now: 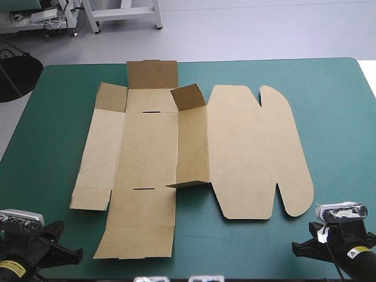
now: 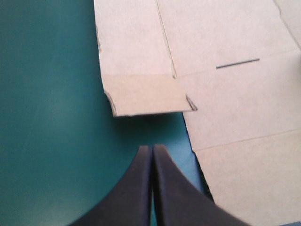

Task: Fold the box

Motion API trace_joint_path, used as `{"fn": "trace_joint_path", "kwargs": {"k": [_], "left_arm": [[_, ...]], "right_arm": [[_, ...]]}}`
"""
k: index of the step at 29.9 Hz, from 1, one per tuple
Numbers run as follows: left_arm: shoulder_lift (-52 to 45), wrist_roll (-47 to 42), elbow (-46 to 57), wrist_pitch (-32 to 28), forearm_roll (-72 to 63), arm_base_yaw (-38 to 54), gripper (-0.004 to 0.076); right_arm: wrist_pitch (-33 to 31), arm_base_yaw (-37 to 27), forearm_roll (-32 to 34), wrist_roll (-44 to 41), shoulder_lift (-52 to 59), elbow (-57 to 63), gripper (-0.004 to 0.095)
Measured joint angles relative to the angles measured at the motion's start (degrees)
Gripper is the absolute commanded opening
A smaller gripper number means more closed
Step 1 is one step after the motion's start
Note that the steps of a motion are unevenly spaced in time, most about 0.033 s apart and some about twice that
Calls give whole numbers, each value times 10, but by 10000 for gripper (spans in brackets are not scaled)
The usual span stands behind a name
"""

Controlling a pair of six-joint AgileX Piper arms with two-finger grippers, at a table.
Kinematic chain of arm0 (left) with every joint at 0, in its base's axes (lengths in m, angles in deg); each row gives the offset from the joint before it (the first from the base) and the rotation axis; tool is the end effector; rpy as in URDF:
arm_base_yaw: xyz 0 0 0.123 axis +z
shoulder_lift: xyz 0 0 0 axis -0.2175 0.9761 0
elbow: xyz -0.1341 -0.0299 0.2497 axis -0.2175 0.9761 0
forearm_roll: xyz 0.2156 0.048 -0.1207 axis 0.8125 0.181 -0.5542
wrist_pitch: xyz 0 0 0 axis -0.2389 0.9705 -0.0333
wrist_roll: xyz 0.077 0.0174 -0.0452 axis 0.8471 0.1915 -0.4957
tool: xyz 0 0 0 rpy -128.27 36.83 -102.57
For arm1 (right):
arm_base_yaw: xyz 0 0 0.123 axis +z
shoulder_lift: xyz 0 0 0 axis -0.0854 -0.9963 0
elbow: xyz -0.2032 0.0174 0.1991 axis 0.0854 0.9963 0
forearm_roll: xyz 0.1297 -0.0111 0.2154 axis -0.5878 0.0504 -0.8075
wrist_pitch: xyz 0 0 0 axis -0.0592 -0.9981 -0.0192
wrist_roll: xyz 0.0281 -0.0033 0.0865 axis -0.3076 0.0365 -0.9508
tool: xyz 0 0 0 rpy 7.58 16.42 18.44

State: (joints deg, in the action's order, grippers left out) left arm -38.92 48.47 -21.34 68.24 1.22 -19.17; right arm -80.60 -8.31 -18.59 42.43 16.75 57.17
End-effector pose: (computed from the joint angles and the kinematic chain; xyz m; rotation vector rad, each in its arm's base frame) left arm 0.0222 -0.0042 0.3072 0.2124 2.2187 -0.0450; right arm 0.0498 0.0173 0.2706 -0.1221 2.3501 0.1641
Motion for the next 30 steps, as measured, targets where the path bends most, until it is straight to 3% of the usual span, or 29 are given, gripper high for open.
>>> {"fn": "trace_joint_path", "kwargs": {"k": [13,22,30], "left_arm": [[269,0,-191,-3,-46,0,-8],[446,11,-266,-63,-47,3,-8],[582,62,-330,-86,-100,90,-8]], "right_arm": [[0,0,0,0,0,0,-13],[0,0,0,0,0,0,-13],[-1,0,1,0,0,0,-13]]}}
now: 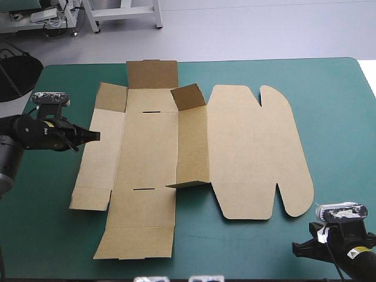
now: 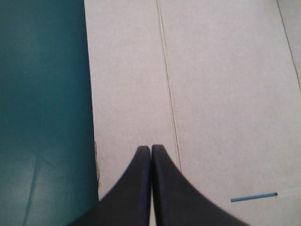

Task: Fold the box

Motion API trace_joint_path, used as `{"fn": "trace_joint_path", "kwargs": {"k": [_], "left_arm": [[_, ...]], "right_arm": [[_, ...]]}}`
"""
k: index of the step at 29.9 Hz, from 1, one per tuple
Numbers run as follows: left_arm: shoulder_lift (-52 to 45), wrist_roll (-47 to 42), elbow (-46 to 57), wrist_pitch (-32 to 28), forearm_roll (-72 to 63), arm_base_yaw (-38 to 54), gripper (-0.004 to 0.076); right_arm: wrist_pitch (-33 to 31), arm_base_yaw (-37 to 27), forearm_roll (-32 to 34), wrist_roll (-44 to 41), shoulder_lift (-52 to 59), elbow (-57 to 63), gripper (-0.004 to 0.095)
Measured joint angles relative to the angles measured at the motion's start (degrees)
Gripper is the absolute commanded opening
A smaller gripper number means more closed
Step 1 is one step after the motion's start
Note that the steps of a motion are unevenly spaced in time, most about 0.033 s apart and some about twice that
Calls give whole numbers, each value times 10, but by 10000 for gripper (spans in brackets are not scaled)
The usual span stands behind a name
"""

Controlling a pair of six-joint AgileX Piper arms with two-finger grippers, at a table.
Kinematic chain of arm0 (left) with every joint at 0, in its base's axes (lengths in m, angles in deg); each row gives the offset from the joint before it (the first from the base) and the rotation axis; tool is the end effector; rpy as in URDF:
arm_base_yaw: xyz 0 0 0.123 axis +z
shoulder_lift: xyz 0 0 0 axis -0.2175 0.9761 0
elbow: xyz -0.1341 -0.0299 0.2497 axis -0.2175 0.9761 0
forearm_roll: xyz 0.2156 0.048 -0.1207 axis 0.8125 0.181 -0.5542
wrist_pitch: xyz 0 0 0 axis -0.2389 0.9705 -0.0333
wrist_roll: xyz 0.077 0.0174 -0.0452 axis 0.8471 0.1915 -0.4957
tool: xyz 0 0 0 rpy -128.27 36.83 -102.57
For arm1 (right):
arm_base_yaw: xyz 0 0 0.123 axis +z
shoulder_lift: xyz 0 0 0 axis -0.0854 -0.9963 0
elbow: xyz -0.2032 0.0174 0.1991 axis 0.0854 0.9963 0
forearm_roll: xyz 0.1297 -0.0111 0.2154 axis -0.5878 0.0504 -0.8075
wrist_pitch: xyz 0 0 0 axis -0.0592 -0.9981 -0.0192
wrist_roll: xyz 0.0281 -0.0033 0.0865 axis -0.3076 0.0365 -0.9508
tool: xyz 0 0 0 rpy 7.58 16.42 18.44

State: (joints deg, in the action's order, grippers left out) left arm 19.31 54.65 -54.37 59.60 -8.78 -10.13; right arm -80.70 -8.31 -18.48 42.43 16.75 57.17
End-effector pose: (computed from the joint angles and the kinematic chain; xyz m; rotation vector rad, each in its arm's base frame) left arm 0.2564 -0.0036 0.3597 0.1037 2.4962 -0.1516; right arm 0.0496 0.0172 0.2705 -0.1229 2.3523 0.1625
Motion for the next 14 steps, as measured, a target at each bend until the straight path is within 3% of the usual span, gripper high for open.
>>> {"fn": "trace_joint_path", "kwargs": {"k": [7,14], "left_arm": [[82,127,-17,34,-185,177,-8],[146,200,-18,100,-268,310,-8]], "right_arm": [[0,0,0,0,0,0,-13],[0,0,0,0,0,0,-13]]}}
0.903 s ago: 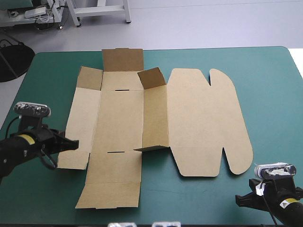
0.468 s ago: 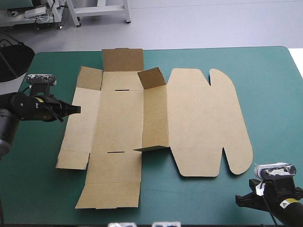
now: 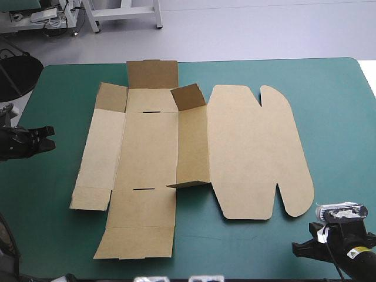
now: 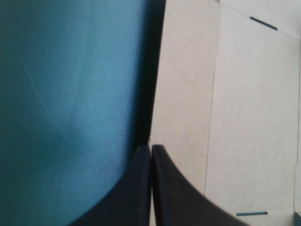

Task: Fold the box

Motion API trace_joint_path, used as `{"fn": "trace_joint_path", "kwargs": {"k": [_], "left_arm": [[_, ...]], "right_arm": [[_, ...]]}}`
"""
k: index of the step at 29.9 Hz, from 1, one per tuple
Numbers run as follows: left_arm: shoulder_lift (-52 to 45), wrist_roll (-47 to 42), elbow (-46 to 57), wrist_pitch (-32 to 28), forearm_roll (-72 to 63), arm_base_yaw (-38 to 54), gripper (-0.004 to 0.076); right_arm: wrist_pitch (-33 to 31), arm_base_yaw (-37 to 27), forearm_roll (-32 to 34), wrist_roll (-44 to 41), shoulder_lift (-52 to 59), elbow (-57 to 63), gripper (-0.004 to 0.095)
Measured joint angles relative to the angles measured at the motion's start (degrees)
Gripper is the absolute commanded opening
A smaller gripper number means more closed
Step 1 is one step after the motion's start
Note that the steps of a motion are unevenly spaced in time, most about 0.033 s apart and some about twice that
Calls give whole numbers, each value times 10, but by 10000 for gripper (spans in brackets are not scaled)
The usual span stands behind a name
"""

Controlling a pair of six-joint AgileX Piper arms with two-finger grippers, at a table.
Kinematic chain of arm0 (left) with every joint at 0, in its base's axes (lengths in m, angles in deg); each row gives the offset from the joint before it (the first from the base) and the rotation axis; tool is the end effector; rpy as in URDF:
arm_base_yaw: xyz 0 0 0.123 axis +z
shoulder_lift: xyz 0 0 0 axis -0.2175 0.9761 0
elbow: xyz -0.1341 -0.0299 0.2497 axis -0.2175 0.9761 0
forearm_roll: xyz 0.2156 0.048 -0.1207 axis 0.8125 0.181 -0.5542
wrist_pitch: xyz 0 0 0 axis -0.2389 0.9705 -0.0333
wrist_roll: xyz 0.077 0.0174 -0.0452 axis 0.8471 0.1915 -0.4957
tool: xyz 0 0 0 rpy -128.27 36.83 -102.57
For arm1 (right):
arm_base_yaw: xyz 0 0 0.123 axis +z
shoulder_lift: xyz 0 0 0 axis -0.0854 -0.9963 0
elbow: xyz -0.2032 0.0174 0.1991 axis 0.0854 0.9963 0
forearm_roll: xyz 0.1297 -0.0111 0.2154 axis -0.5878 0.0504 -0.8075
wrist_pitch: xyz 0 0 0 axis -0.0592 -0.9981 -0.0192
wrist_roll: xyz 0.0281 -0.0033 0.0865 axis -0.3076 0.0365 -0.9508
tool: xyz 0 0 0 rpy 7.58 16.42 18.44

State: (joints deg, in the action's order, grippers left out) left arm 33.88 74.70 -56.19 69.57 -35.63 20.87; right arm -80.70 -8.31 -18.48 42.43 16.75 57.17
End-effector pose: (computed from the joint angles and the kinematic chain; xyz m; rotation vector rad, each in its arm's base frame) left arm 0.2777 0.1222 0.3076 -0.3347 2.5444 -0.5580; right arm 0.0496 0.0172 0.2705 -0.1229 2.3523 0.1625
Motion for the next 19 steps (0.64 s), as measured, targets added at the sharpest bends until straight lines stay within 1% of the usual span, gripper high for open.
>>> {"fn": "trace_joint_path", "kwargs": {"k": [3,5,11,13,14,16,18,19], "left_arm": [[24,20,-1,26,-9,16,-8],[39,30,-1,33,-11,17,-8],[69,61,-1,36,-13,17,-6],[72,77,-1,36,-14,17,13],[73,85,-1,36,-15,17,29],[74,90,-1,36,-20,17,95],[74,93,-1,36,-23,13,190],[74,93,-1,36,-22,9,270]], "right_arm": [[0,0,1,0,0,0,-13],[0,0,1,0,0,0,-13],[0,0,1,0,0,0,-13],[0,0,1,0,0,0,-13],[0,0,1,0,0,0,-13],[0,0,1,0,0,0,-13],[0,0,1,0,0,0,-13],[0,0,1,0,0,0,-13]]}}
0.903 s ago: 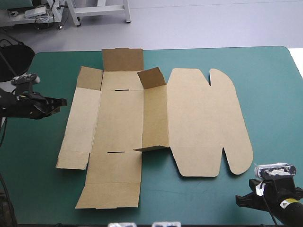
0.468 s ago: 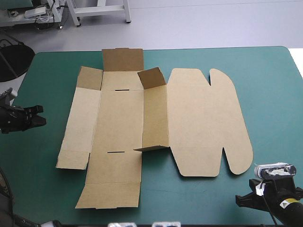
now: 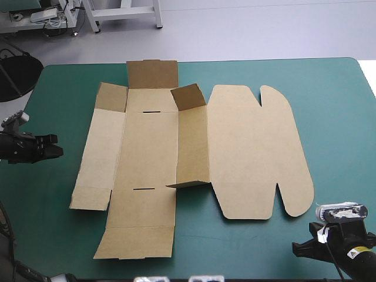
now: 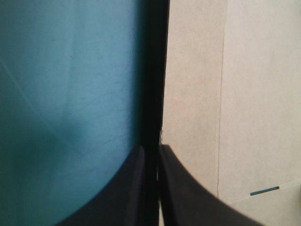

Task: Fold the box

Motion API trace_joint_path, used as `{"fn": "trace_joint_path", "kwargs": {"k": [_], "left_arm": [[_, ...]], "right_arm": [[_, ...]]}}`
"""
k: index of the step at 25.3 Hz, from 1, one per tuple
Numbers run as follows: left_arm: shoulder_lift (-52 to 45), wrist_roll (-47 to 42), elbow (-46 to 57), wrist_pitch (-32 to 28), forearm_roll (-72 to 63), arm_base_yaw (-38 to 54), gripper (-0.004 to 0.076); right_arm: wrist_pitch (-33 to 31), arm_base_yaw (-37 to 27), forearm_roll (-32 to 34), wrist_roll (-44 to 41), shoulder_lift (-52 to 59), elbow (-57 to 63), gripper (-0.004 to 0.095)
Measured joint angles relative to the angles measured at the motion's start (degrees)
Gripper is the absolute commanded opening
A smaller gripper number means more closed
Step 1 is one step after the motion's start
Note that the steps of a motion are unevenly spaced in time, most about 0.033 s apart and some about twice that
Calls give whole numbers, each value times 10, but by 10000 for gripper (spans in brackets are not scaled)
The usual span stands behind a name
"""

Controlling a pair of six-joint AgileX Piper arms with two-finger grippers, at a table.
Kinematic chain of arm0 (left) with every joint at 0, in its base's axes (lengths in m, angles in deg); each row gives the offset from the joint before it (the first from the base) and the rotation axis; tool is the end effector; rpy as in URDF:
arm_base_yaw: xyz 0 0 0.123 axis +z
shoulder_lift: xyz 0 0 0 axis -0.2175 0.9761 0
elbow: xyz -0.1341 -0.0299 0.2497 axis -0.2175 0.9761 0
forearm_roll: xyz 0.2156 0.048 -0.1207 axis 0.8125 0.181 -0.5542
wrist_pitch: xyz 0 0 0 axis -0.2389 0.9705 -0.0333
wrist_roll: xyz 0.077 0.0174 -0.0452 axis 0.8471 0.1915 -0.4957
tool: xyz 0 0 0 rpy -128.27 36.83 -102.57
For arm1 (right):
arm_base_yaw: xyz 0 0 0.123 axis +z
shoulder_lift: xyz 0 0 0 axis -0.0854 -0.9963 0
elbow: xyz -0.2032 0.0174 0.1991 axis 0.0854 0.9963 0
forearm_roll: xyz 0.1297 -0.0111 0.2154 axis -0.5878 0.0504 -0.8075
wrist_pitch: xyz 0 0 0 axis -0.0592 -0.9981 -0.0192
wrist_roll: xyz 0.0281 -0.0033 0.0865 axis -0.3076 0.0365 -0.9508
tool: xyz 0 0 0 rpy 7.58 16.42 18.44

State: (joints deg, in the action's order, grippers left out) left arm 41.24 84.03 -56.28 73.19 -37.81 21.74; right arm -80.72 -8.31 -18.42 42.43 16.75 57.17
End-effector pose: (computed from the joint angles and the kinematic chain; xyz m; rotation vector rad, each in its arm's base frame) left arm 0.2916 0.1325 0.2701 -0.1938 2.6259 -0.6871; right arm 0.0496 0.0172 0.2704 -0.1232 2.3530 0.1614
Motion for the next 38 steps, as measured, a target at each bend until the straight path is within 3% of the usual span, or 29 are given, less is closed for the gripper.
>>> {"fn": "trace_joint_path", "kwargs": {"k": [1,2,4,22,38], "left_arm": [[0,0,0,0,3,-7,324],[0,0,1,0,8,-17,435],[0,3,6,0,26,-46,473],[66,13,40,-4,2,-66,473],[69,17,40,-6,-20,-90,473]], "right_arm": [[0,0,0,0,0,0,-13],[0,0,0,0,0,0,-13],[0,0,0,0,0,0,-13],[0,0,0,0,0,0,-13],[0,0,0,0,0,0,-13]]}}
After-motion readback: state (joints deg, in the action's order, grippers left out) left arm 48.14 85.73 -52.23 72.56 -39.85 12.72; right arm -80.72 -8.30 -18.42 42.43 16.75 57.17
